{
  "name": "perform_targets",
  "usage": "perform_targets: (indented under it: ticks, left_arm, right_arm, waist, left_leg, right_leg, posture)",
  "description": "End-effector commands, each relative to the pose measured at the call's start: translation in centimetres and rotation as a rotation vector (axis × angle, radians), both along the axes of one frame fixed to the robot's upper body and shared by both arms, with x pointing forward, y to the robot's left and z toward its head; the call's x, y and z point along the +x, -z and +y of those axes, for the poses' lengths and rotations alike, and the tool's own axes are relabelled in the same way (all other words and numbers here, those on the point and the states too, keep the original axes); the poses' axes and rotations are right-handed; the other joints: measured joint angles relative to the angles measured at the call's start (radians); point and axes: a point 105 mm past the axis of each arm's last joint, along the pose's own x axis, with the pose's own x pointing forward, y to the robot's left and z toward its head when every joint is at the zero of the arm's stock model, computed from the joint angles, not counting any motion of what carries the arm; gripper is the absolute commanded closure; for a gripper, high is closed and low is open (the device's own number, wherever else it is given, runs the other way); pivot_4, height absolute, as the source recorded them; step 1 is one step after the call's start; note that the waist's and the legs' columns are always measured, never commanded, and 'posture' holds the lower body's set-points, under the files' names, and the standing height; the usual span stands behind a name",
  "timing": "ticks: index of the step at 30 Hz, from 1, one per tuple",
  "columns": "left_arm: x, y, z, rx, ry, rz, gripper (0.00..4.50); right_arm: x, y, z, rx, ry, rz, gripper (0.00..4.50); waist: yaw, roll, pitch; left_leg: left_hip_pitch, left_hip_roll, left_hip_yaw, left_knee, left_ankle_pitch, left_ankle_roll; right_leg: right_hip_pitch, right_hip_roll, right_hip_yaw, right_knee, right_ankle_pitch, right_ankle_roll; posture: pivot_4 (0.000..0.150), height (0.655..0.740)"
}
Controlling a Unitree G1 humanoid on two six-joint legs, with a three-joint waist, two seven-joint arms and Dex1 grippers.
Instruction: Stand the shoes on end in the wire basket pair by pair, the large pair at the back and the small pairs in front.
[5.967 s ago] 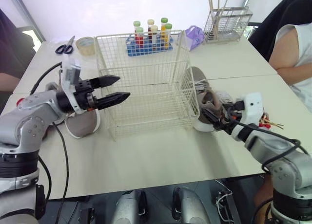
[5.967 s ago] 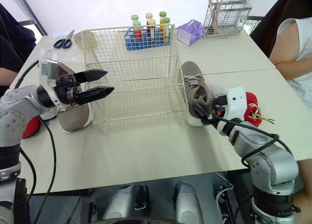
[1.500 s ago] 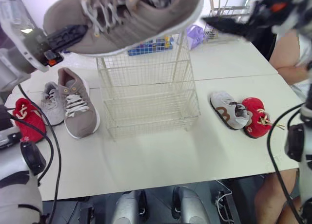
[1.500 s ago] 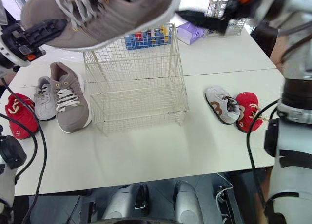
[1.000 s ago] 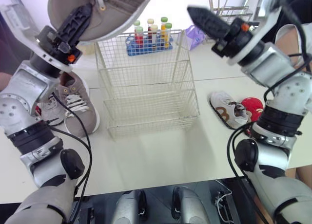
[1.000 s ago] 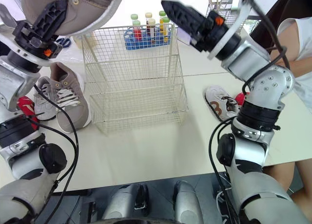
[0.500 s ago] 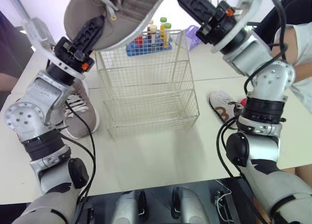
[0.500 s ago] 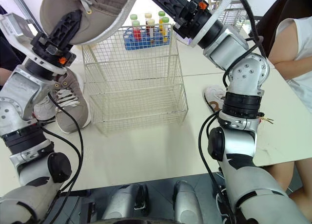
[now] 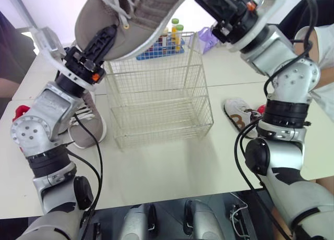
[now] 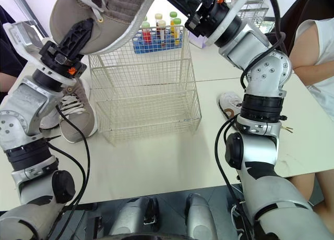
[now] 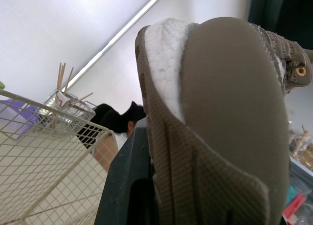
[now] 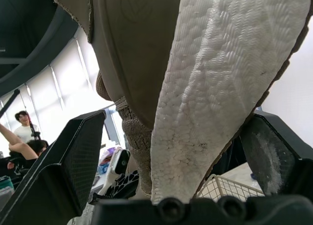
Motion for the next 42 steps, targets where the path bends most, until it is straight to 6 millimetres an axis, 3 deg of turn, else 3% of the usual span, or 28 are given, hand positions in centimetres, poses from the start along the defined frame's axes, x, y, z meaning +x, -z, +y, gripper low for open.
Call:
perform_targets:
  ticks: [1, 6, 10, 12, 17, 19, 27, 28, 34, 38, 42]
  left_arm:
    - [-0.9, -0.5, -1.0, 0.035, 0.026, -0.031, 3.87]
    - [-1.3, 0.0, -2.1, 0.043, 0.055, -0.022, 3.87]
    - [-1.1, 0.1, -1.8, 0.028, 0.039, -0.010, 3.87]
    - [-1.3, 0.1, -1.9, 0.045, 0.040, -0.015, 3.87]
    - [-1.4, 0.3, -2.0, 0.073, 0.034, -0.021, 3.87]
    - [-1.5, 0.3, -2.0, 0.083, 0.036, -0.025, 3.87]
    - [-1.5, 1.3, -2.0, 0.152, 0.025, -0.017, 3.87]
    - [-1.5, 1.3, -1.9, 0.152, 0.023, -0.016, 2.84]
    - [-2.7, 1.0, -1.1, 0.183, 0.015, -0.070, 0.04]
    - [-3.9, 0.5, 0.1, 0.270, -0.034, -0.145, 0.04]
    - [-4.6, 0.0, 2.2, 0.309, -0.077, -0.156, 0.04]
  right_arm:
    - [-1.4, -2.7, 1.0, 0.027, -0.022, -0.104, 0.05]
    - [-0.6, -3.2, 1.7, 0.046, 0.015, -0.087, 0.05]
    - [-0.6, -3.4, 1.8, 0.052, 0.017, -0.090, 0.05]
    - [-0.6, -3.4, 1.7, 0.056, 0.013, -0.088, 0.56]
    - [-0.7, -3.4, 1.6, 0.057, 0.011, -0.090, 2.34]
    - [-0.8, -3.5, 1.5, 0.056, 0.011, -0.096, 2.52]
    - [-1.2, -3.9, 1.0, 0.016, 0.048, -0.125, 2.54]
    - [-1.3, -4.1, 0.9, 0.014, 0.051, -0.127, 2.54]
    - [-1.0, -5.2, 0.2, 0.003, 0.093, -0.156, 2.54]
    - [-0.1, -6.7, -0.9, -0.068, 0.175, -0.235, 2.54]
    - [0.7, -7.8, -2.0, -0.243, 0.261, -0.395, 2.54]
  waist:
    - [0.000, 0.000, 0.000]
    - [0.002, 0.000, 0.000]
    - [0.003, 0.000, 0.000]
    - [0.002, 0.000, 0.000]
    - [0.000, 0.000, 0.000]
    - [0.001, 0.000, 0.000]
    - [0.001, 0.000, 0.000]
    - [0.002, 0.000, 0.000]
    - [-0.001, 0.000, 0.000]
    - [-0.002, 0.001, 0.001]
    - [-0.001, 0.001, 0.001]
  left_leg:
    - [0.000, 0.000, 0.000, 0.000, 0.000, 0.000]
    - [0.000, 0.000, 0.000, 0.000, 0.000, 0.000]
    - [0.000, 0.000, 0.000, 0.000, 0.000, 0.000]
    - [0.000, 0.000, 0.000, 0.000, 0.000, 0.000]
    - [0.000, 0.000, 0.000, -0.001, 0.000, 0.000]
    - [0.000, 0.000, 0.000, -0.001, 0.000, 0.000]
    - [0.000, 0.000, 0.000, -0.001, 0.000, 0.000]
    - [0.000, 0.000, 0.000, -0.001, 0.000, 0.000]
    - [-0.001, 0.000, 0.000, -0.001, 0.000, 0.000]
    - [-0.001, 0.000, 0.001, -0.001, 0.000, 0.000]
    - [-0.001, 0.000, 0.001, -0.002, -0.001, -0.001]
  right_leg:
    - [0.000, 0.000, 0.000, 0.000, 0.000, 0.000]
    - [0.000, 0.000, 0.000, 0.000, 0.000, 0.000]
    - [0.000, 0.000, 0.000, -0.001, 0.000, 0.000]
    - [0.000, 0.000, 0.000, -0.001, 0.000, 0.000]
    - [0.000, 0.000, 0.000, -0.001, 0.000, 0.000]
    - [0.000, 0.000, 0.000, -0.001, 0.000, 0.000]
    - [0.000, 0.000, 0.000, -0.001, 0.000, 0.000]
    - [0.000, 0.000, 0.000, -0.002, 0.000, 0.000]
    - [-0.001, 0.000, 0.000, -0.002, 0.000, 0.000]
    - [-0.002, 0.000, 0.000, -0.002, 0.000, 0.000]
    - [-0.003, 0.000, 0.000, -0.003, 0.000, 0.000]
  posture:
    - [0.150, 0.7400]
    - [0.150, 0.7400]
    - [0.150, 0.7400]
    - [0.150, 0.7400]
    - [0.150, 0.7400]
    - [0.150, 0.7400]
    - [0.150, 0.7400]
    - [0.150, 0.7400]
    - [0.150, 0.7400]
    - [0.150, 0.7400]
    - [0.150, 0.7400]
